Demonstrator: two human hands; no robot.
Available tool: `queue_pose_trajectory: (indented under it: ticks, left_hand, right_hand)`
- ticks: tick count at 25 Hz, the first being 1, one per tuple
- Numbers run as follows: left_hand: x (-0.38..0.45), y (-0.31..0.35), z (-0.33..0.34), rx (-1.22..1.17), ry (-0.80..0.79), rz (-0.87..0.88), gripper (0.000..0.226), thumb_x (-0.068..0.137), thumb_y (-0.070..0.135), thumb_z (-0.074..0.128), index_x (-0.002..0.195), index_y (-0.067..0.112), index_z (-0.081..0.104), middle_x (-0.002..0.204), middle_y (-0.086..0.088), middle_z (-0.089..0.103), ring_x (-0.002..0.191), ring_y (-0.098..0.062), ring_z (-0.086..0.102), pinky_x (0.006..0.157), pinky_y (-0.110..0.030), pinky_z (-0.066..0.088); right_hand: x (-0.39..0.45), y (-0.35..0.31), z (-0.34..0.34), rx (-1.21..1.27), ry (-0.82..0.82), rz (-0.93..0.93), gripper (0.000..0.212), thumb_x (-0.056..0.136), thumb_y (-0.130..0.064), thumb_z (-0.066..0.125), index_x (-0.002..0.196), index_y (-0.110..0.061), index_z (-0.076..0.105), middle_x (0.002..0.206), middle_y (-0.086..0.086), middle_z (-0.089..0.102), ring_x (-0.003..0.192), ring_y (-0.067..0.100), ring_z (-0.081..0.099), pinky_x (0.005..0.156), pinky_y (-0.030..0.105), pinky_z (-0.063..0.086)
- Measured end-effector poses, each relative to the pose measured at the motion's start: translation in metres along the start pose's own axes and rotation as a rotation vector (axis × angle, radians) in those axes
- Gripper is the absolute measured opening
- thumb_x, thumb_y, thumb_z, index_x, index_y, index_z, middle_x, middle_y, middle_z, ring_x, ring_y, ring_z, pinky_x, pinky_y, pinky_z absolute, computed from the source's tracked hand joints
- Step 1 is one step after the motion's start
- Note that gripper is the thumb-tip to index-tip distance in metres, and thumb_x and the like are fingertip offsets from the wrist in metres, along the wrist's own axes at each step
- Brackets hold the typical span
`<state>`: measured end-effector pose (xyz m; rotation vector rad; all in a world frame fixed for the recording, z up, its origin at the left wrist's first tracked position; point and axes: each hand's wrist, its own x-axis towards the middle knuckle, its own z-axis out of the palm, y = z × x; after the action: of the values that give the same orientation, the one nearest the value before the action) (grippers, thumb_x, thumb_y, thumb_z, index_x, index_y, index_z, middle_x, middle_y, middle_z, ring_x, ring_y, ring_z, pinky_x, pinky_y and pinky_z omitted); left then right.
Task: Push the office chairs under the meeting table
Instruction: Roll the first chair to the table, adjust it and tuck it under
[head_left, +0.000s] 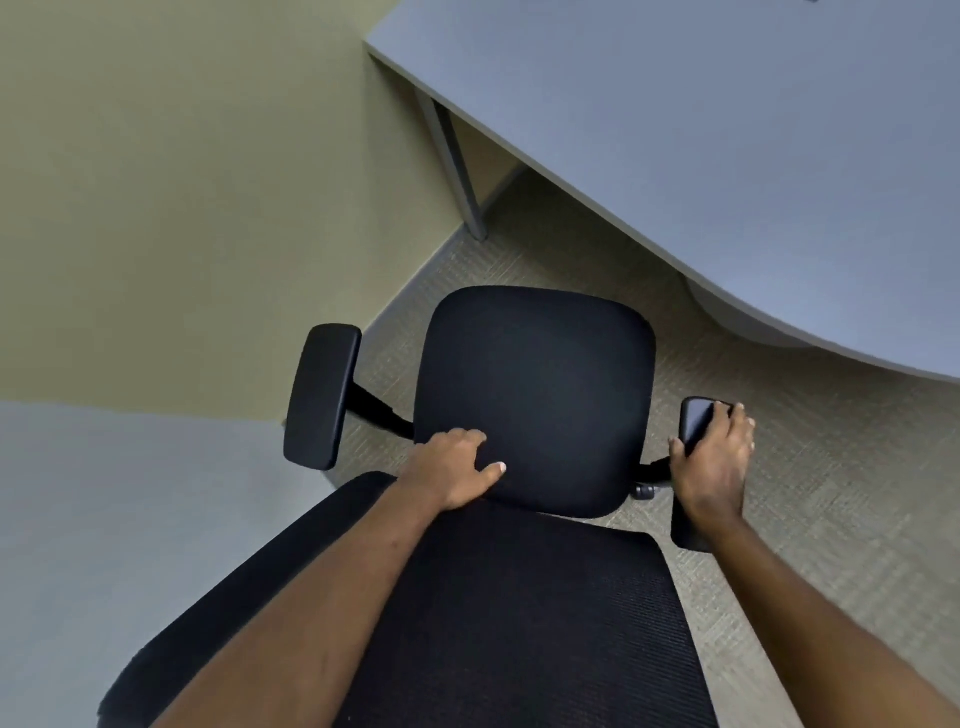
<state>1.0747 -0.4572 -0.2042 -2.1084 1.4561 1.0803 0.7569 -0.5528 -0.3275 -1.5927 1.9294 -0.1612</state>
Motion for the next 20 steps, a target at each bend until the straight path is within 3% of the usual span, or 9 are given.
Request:
queue_pose_trajectory:
  ticks: [4,7,10,13,17,20]
  left_hand:
    - [0.019,-0.079,-0.03,-0.028,0.408,-0.108,0.06,0.1,0.05,0.056,0.144,0.01,0.051,0.145,-0.012,0.055,0.132,-0.031,0.051,0.108,-0.05,0.044]
    - [0.032,-0.119,-0.041,0.011,0.569,-0.08,0.061,0.098,0.042,0.06,0.146,0.005,0.048,0.154,-0.015,0.048,0.137,-0.034,0.045,0.111,-0.051,0.037]
    - [0.045,-0.144,-0.044,0.046,0.624,-0.085,0.069,0.099,0.043,0.058,0.156,0.009,0.039,0.166,-0.013,0.031,0.15,-0.035,0.031,0.12,-0.056,0.027]
    - [0.058,-0.17,-0.047,-0.221,0.633,-0.189,0.078,0.103,0.048,0.054,0.163,0.01,0.023,0.171,-0.012,0.02,0.155,-0.035,0.021,0.125,-0.056,0.022]
    - [0.071,-0.195,-0.053,-0.51,0.611,-0.233,0.099,0.089,0.064,0.068,0.162,0.018,0.019,0.159,-0.01,0.037,0.14,-0.033,0.044,0.11,-0.05,0.042]
    - [0.077,-0.205,-0.064,-0.691,0.552,-0.314,0.101,0.068,0.081,0.073,0.146,0.024,0.043,0.133,0.0,0.059,0.109,-0.024,0.059,0.09,-0.039,0.049]
  right_hand:
    - [0.004,0.007,0.003,-0.029,0.013,-0.032,0.083,0.093,-0.015,0.078,0.159,0.001,0.029,0.17,0.028,0.02,0.159,0.048,0.013,0.13,0.059,0.013]
    - [0.009,0.009,0.006,-0.072,0.025,-0.054,0.082,0.093,-0.016,0.078,0.158,0.004,0.031,0.169,0.03,0.022,0.157,0.05,0.016,0.129,0.06,0.017]
    - [0.014,0.01,0.009,-0.105,0.029,-0.061,0.08,0.093,-0.016,0.077,0.156,0.005,0.034,0.166,0.029,0.026,0.155,0.05,0.02,0.128,0.062,0.02]
    - [0.019,0.013,0.011,-0.137,0.03,-0.092,0.073,0.091,-0.014,0.079,0.149,0.007,0.04,0.152,0.031,0.038,0.143,0.054,0.033,0.119,0.068,0.032]
    - [0.015,0.012,0.01,-0.129,0.032,-0.067,0.077,0.094,-0.02,0.076,0.156,0.002,0.035,0.167,0.026,0.027,0.155,0.047,0.021,0.125,0.063,0.025]
    - [0.01,0.01,0.01,-0.123,0.039,-0.036,0.079,0.096,-0.022,0.074,0.159,-0.001,0.032,0.171,0.022,0.022,0.159,0.043,0.016,0.128,0.06,0.021]
